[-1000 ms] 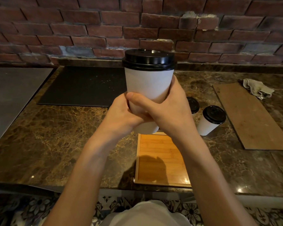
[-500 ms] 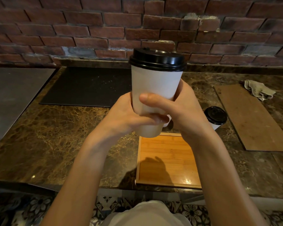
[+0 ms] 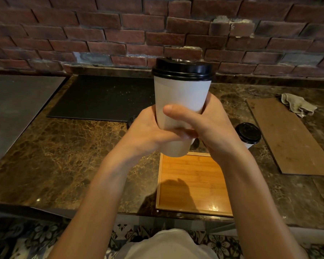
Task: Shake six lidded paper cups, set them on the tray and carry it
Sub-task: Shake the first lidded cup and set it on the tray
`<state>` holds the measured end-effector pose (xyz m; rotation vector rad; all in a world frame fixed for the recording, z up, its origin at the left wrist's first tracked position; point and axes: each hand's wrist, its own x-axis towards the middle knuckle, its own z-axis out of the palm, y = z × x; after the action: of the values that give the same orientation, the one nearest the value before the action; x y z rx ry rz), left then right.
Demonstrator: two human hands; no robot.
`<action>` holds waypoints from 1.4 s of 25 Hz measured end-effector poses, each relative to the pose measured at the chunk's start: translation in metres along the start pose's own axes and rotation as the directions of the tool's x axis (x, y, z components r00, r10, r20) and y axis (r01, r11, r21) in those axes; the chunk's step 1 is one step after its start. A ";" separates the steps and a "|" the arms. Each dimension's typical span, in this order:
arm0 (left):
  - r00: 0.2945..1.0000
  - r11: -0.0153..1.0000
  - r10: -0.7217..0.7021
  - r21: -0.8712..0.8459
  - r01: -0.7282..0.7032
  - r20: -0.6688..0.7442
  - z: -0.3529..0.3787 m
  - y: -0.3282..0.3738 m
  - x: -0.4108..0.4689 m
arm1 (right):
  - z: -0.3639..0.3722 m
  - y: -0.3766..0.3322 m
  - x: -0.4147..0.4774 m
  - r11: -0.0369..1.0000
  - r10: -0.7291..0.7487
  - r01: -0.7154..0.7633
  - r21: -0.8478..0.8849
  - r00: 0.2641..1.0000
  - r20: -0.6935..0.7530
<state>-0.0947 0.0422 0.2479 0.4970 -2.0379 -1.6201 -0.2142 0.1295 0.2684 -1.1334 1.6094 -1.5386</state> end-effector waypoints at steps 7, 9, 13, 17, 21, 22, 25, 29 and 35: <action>0.994 0.998 -0.016 0.056 0.022 -0.110 0.007 -0.004 0.002 | 0.007 0.000 -0.001 0.980 -0.047 0.018 -0.199 0.989 -0.143; 0.992 0.997 -0.009 0.073 0.018 -0.123 0.008 -0.004 0.002 | 0.011 0.000 -0.002 0.962 -0.089 0.035 -0.272 0.978 -0.189; 0.991 0.999 -0.004 0.053 0.011 -0.130 0.008 -0.002 0.000 | 0.010 -0.004 -0.003 0.962 -0.098 0.040 -0.272 0.974 -0.202; 0.990 0.999 -0.010 0.037 0.016 -0.140 0.008 -0.001 0.001 | 0.005 -0.006 -0.003 0.988 -0.072 0.046 -0.147 0.981 -0.177; 0.997 0.999 -0.035 -0.021 0.034 -0.065 0.006 0.000 0.001 | 0.001 -0.007 -0.005 0.999 -0.041 0.041 -0.009 0.989 -0.140; 0.999 0.998 -0.035 -0.045 0.033 -0.028 0.005 0.001 0.000 | 0.000 -0.007 -0.005 0.999 -0.034 0.035 0.002 0.992 -0.121; 0.997 0.992 -0.023 -0.123 0.031 0.070 0.002 0.003 -0.001 | -0.005 -0.008 -0.006 0.999 -0.031 0.031 0.015 0.998 -0.055; 0.998 0.993 -0.006 -0.120 0.014 0.067 0.002 0.003 -0.001 | -0.009 -0.009 -0.003 1.000 -0.023 0.023 -0.002 0.999 0.035; 0.999 0.998 -0.041 -0.042 0.040 -0.016 0.002 -0.003 0.000 | -0.003 -0.005 -0.001 0.995 -0.004 0.003 -0.101 1.000 -0.016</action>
<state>-0.0956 0.0431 0.2448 0.5388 -1.9893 -1.6731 -0.2152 0.1319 0.2740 -1.1806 1.7138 -1.4871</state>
